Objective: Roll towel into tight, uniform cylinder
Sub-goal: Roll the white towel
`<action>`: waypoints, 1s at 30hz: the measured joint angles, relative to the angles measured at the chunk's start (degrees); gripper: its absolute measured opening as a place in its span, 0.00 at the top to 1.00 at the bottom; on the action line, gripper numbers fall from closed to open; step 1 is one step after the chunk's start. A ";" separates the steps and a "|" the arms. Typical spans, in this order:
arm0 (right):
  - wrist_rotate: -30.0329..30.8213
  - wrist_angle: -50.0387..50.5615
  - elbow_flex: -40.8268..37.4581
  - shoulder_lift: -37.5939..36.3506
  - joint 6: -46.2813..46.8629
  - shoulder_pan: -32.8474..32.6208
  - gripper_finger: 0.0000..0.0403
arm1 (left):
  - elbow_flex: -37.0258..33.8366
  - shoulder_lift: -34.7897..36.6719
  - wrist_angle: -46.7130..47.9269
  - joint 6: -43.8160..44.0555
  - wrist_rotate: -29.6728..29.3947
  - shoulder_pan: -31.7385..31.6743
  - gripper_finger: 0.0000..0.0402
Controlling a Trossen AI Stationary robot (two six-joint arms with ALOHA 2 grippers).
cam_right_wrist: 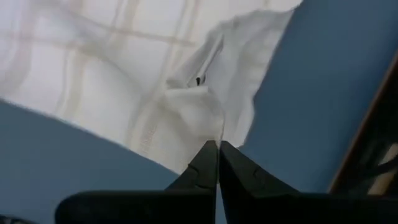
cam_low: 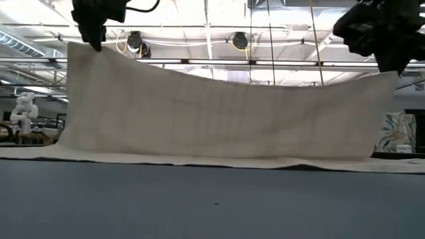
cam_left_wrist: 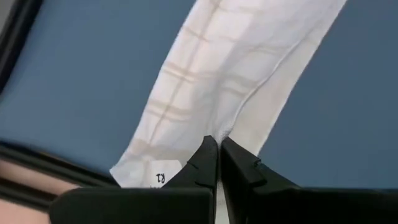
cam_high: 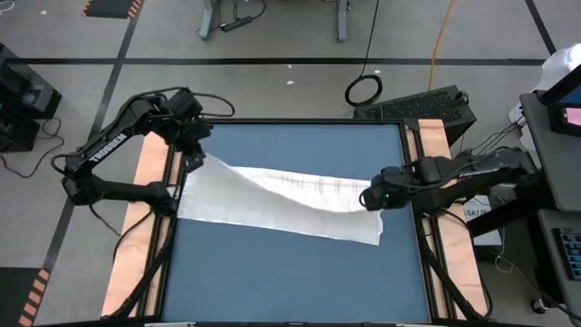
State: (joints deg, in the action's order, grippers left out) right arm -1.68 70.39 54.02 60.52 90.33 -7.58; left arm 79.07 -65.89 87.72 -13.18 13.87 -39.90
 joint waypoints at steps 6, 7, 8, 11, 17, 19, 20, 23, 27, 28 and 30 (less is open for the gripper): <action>11.07 -5.43 0.00 -0.93 10.94 -3.05 1.00 | 0.00 0.00 -3.59 3.89 -0.38 0.00 0.97; 12.99 -5.48 0.00 -0.95 11.98 -3.03 1.00 | 0.00 0.00 -4.17 3.90 -0.18 0.00 0.97; 14.50 -5.33 0.00 -0.97 12.80 -3.02 1.00 | 0.00 0.00 -4.49 3.88 -0.11 0.00 0.97; 17.59 -4.13 0.00 -1.02 14.36 -2.45 1.00 | 0.00 -0.11 -5.43 3.86 -0.42 0.00 0.97; 15.86 -3.22 0.00 -1.02 11.50 -1.14 1.00 | 0.00 -0.17 -5.54 3.86 -0.50 0.01 0.97; 11.93 -2.73 0.00 -0.94 8.88 -1.22 1.00 | -0.02 -0.17 -4.91 3.82 0.01 0.08 0.97; 9.73 -2.64 0.00 -0.73 7.20 -1.48 1.00 | -0.02 -0.17 -4.34 3.82 0.11 0.18 0.97; 4.70 -1.90 0.00 0.05 4.76 -2.84 1.00 | -0.02 -0.17 -4.17 3.85 0.24 0.17 0.97; 4.50 -1.44 0.00 1.58 6.78 -5.59 1.00 | -0.02 -0.17 -4.21 3.84 0.26 0.17 0.97; 4.51 -1.32 0.00 2.15 7.45 -6.24 1.00 | -0.02 -0.17 -4.27 3.84 0.20 0.17 0.97; 4.57 -0.94 0.00 3.49 9.23 -7.75 1.00 | -0.02 -0.17 -4.66 3.83 -0.56 0.17 0.97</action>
State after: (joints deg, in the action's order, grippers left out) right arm 2.90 69.45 54.02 64.02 99.56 -15.34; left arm 79.05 -66.06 83.05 -9.35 13.31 -39.72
